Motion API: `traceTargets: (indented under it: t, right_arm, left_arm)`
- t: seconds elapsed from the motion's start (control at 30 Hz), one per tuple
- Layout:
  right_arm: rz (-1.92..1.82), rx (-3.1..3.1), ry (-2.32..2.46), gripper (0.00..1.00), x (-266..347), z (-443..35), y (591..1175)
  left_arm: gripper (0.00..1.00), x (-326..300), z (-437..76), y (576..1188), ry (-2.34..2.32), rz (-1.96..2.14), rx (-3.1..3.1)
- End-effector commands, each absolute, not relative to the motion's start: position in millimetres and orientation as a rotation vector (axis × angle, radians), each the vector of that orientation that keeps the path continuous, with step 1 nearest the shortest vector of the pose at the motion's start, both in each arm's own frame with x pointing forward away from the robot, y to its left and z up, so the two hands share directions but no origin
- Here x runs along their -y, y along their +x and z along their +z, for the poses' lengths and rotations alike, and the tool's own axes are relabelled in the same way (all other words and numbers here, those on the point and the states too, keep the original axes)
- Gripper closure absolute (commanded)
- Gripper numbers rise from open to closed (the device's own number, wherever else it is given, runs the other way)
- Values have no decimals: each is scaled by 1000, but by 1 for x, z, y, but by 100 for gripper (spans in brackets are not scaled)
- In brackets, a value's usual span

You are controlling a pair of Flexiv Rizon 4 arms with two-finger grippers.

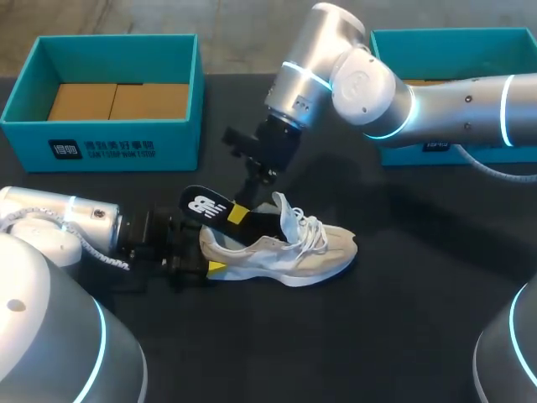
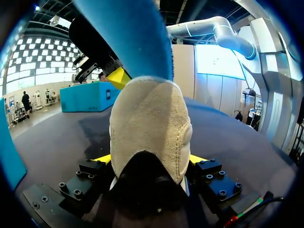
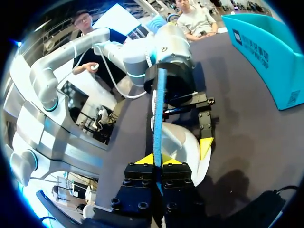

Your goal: Take the shoe out of the shoebox, open the shoe tongue, remove and reinsert the insole, then place the shoe into the shoebox

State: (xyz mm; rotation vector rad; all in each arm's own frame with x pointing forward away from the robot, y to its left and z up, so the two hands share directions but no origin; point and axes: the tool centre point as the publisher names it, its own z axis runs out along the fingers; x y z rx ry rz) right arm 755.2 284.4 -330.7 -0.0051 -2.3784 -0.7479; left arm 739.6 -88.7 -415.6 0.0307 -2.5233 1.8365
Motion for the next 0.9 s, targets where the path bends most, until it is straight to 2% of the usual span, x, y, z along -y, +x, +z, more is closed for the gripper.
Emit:
traceTargets:
  t: [0.03,0.9]
  right_arm:
    - [-797,2405,-29,100,-281,-326,753]
    - [-1240,2663,-61,100,-284,-238,813]
  left_arm:
    - [100,89,-418,738,31,1838,2524]
    - [100,89,-418,738,31,1838,2524]
